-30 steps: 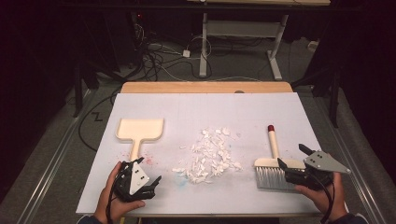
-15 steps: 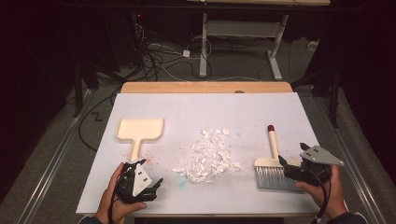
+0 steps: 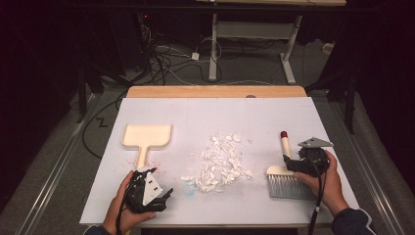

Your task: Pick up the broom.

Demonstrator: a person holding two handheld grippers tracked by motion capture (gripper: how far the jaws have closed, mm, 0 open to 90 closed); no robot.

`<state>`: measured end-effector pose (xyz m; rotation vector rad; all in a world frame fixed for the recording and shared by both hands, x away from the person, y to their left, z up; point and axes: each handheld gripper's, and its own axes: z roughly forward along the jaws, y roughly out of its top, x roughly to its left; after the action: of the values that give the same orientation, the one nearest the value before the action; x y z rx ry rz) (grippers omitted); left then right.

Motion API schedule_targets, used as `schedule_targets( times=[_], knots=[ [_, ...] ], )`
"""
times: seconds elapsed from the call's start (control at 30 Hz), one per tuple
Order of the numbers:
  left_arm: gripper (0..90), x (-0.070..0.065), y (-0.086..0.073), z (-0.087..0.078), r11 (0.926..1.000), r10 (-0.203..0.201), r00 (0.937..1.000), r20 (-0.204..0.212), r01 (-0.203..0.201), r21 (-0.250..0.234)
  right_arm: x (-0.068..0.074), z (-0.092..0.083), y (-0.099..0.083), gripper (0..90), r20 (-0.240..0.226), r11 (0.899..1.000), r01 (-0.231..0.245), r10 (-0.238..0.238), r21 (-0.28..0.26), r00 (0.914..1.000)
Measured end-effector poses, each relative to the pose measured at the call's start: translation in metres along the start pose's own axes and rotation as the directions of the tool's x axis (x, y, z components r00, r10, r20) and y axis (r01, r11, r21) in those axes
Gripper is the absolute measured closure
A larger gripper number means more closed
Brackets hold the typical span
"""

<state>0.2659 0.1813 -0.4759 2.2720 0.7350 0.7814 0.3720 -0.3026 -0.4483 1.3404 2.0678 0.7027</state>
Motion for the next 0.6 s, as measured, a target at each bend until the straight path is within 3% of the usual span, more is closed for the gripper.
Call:
schedule_targets(
  times=[0.07, 0.13, 0.2, 0.23, 0.4, 0.6],
  knots=[
    [16.2, -0.001, 0.0, 0.0, 1.0, 0.004, 1.0, 0.006, -0.004, -0.001, -0.002, 0.008, 0.001, 32.4, 0.004, 0.999, -0.024, 0.024, 0.022, 0.9997],
    [16.2, -0.001, 0.0, 0.001, 1.0, 0.006, 0.9999, 0.01, -0.006, 0.001, -0.005, 0.016, 0.002, 32.1, -0.004, 0.997, -0.047, 0.047, 0.06, 0.9989],
    [16.2, -0.001, 0.0, 0.001, 1.0, 0.007, 0.9999, 0.009, -0.008, 0.005, -0.008, 0.025, 0.002, 34.0, -0.045, 0.988, -0.086, 0.092, 0.125, 0.9948],
    [16.2, -0.002, 0.0, 0.001, 0.9999, 0.008, 0.9999, 0.01, -0.008, 0.006, -0.01, 0.026, 0.002, 35.1, -0.062, 0.987, -0.108, 0.116, 0.122, 0.9913],
    [16.2, -0.003, 0.0, 0.001, 0.9998, 0.017, 0.9997, 0.015, -0.017, 0.012, -0.008, 0.027, 0.009, 48.7, -0.087, 0.985, -0.078, 0.092, 0.154, 0.992],
    [16.2, -0.004, 0.001, 0.001, 0.9997, 0.019, 0.9996, 0.019, -0.019, 0.013, -0.008, 0.031, 0.011, 58.3, -0.085, 0.985, -0.111, 0.122, 0.129, 0.9888]
  ],
)
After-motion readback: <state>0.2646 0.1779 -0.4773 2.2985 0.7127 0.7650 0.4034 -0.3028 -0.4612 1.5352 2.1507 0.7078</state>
